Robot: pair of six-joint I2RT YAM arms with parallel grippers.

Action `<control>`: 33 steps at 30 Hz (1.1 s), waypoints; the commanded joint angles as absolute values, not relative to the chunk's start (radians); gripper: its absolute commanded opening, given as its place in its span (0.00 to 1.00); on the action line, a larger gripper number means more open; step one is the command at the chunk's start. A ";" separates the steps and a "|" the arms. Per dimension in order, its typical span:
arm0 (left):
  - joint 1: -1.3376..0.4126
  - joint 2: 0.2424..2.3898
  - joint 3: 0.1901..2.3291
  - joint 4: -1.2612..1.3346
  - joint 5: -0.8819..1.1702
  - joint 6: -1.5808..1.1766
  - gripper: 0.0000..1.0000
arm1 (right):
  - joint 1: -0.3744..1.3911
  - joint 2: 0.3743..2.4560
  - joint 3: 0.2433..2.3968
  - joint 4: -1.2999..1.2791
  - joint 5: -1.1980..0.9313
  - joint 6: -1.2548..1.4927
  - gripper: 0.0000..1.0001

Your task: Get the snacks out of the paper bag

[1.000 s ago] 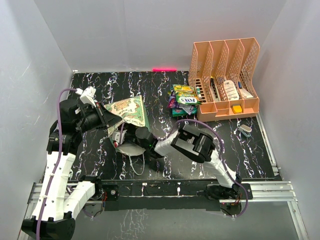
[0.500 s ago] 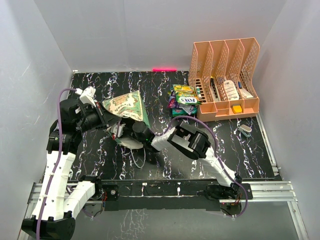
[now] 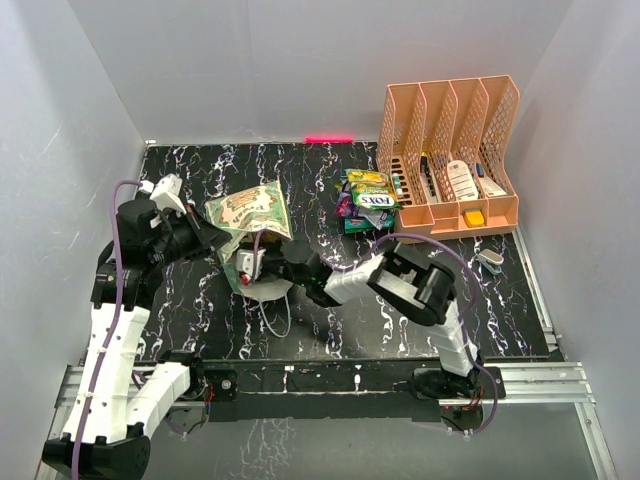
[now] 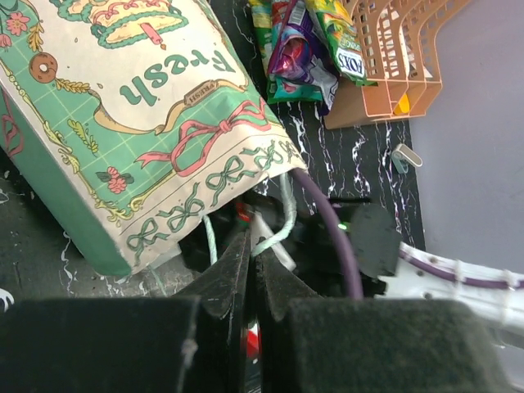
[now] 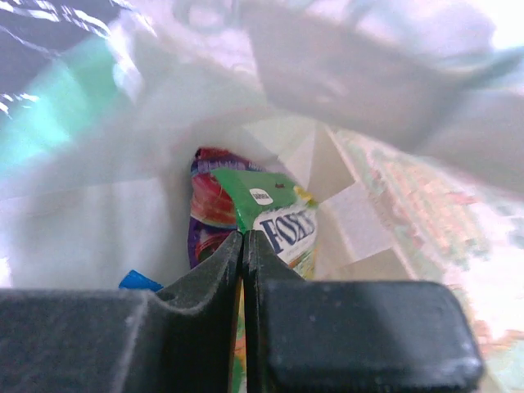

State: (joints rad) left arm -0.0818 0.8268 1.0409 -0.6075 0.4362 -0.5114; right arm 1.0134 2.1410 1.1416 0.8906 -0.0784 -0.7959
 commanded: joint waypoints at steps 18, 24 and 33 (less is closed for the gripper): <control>-0.084 0.851 1.117 -0.552 0.356 -0.644 0.00 | 1.014 1.585 0.879 0.827 -0.533 -0.652 0.07; -0.084 0.870 1.127 -0.575 0.312 -0.660 0.00 | 1.015 1.437 0.875 0.720 -0.493 -0.554 0.07; -0.085 0.881 1.139 -0.597 0.289 -0.636 0.00 | 1.014 1.108 0.783 0.432 -0.356 -0.513 0.07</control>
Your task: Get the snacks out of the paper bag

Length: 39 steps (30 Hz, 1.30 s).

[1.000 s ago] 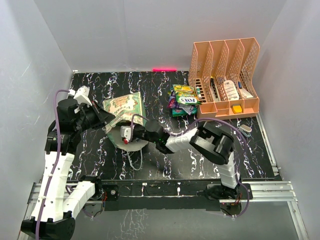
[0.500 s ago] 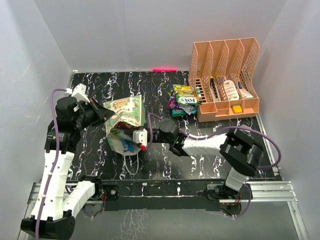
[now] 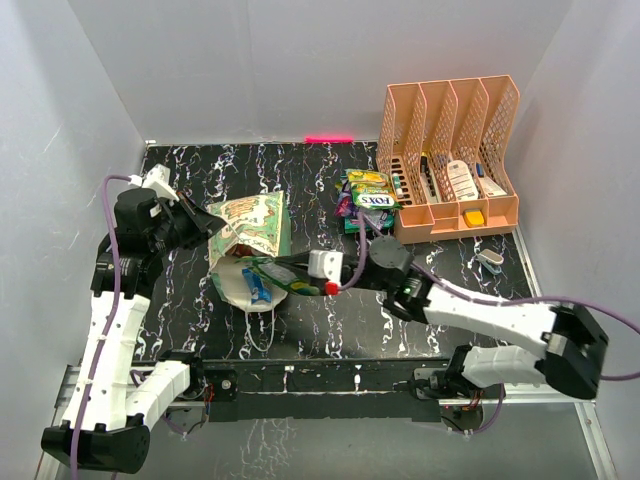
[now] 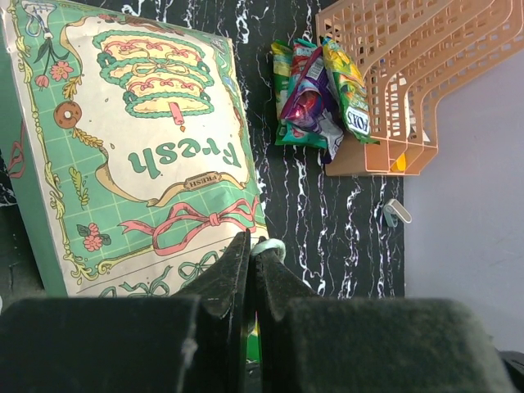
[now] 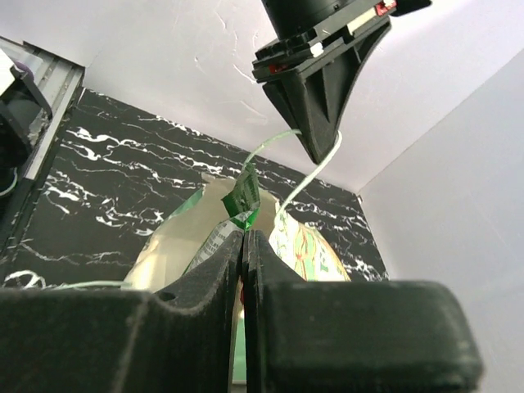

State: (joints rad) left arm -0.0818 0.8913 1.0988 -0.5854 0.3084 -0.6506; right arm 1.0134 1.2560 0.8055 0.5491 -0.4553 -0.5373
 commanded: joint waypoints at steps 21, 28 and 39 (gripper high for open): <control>-0.084 0.861 1.140 -0.634 0.278 -0.579 0.00 | 0.893 0.946 0.623 -0.077 0.631 -0.554 0.07; -0.084 0.854 1.144 -0.646 0.280 -0.568 0.00 | 0.865 0.990 0.663 -0.201 0.751 -0.549 0.07; -0.084 0.842 1.141 -0.658 0.277 -0.550 0.00 | 0.864 1.249 0.746 -0.309 0.635 -0.495 0.07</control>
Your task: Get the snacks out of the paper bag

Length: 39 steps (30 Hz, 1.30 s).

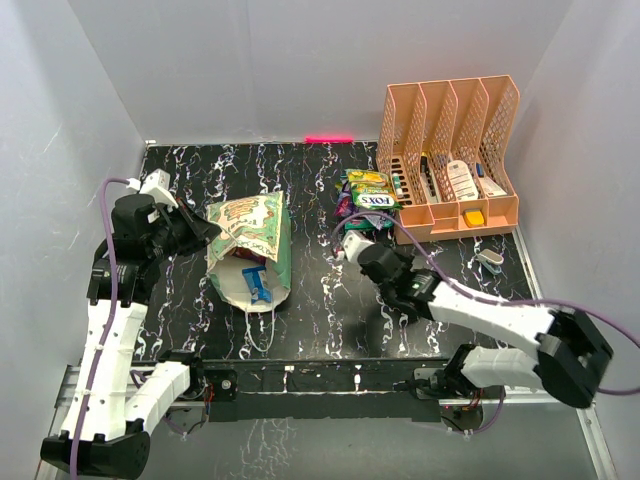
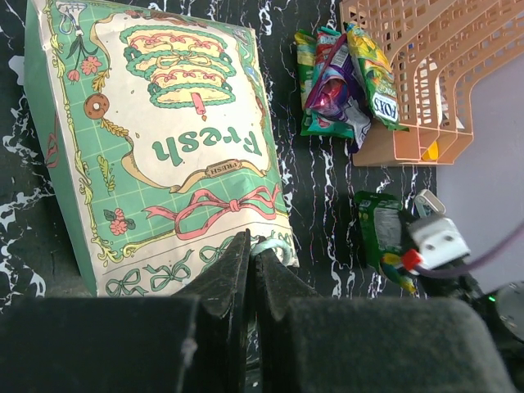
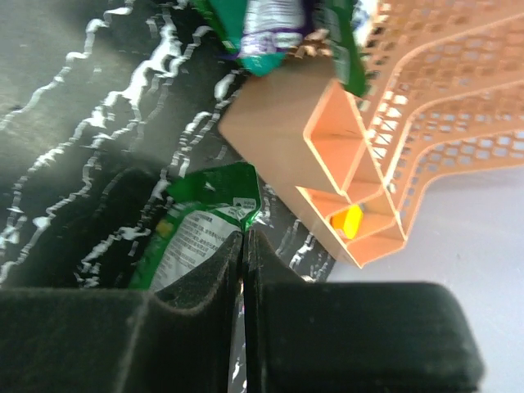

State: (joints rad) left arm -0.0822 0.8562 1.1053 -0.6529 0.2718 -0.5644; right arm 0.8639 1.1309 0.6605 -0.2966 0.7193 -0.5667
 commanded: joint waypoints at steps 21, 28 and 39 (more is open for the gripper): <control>-0.084 0.848 1.134 -0.672 0.296 -0.542 0.00 | 0.840 1.515 0.926 -0.130 0.248 -0.164 0.34; -0.084 0.840 1.107 -0.647 0.313 -0.546 0.00 | 0.840 1.201 0.719 0.150 -0.259 -0.298 0.59; -0.084 0.837 1.091 -0.632 0.349 -0.557 0.00 | 1.198 1.336 0.701 0.472 -0.248 -0.449 0.60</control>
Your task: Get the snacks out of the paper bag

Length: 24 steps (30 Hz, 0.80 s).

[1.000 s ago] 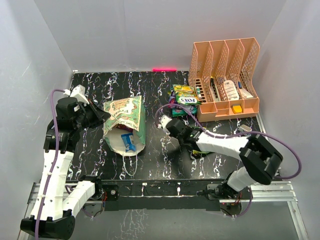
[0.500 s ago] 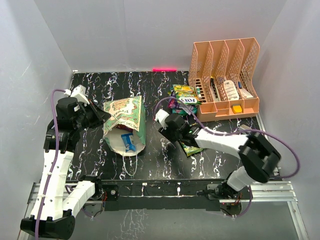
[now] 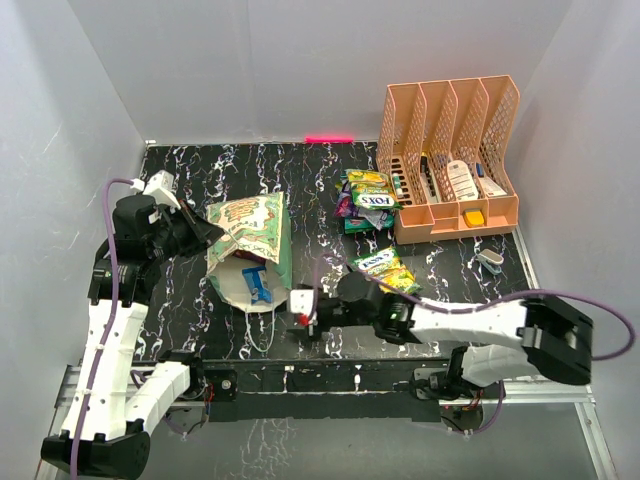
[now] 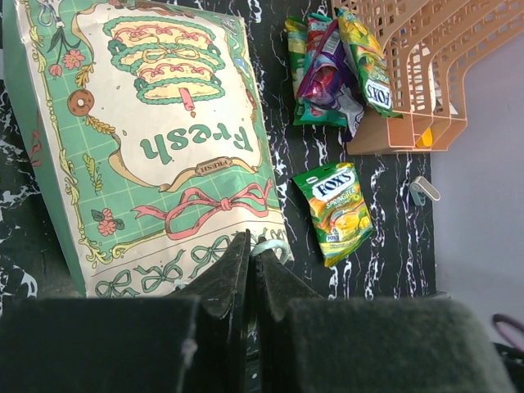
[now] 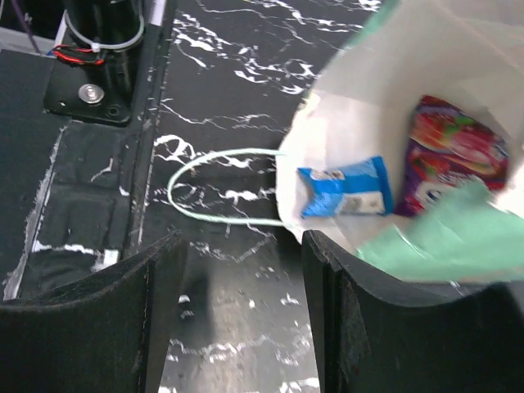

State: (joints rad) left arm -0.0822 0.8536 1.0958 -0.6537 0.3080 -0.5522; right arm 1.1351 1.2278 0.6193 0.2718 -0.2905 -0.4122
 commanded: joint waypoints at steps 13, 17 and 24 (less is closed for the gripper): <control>-0.084 0.839 1.104 -0.622 0.408 -0.564 0.00 | 1.290 1.869 1.052 0.492 0.195 -0.686 0.63; -0.085 0.838 1.103 -0.630 0.400 -0.557 0.00 | 1.288 1.961 1.109 0.469 0.288 -0.713 0.64; -0.084 0.836 1.102 -0.641 0.399 -0.548 0.00 | 1.287 2.055 1.166 0.432 0.386 -0.713 0.61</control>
State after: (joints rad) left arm -0.0822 0.8536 1.0935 -0.6373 0.3790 -0.5571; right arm 1.2892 2.0399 1.1130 0.4126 0.2935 -0.7029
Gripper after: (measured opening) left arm 0.014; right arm 0.631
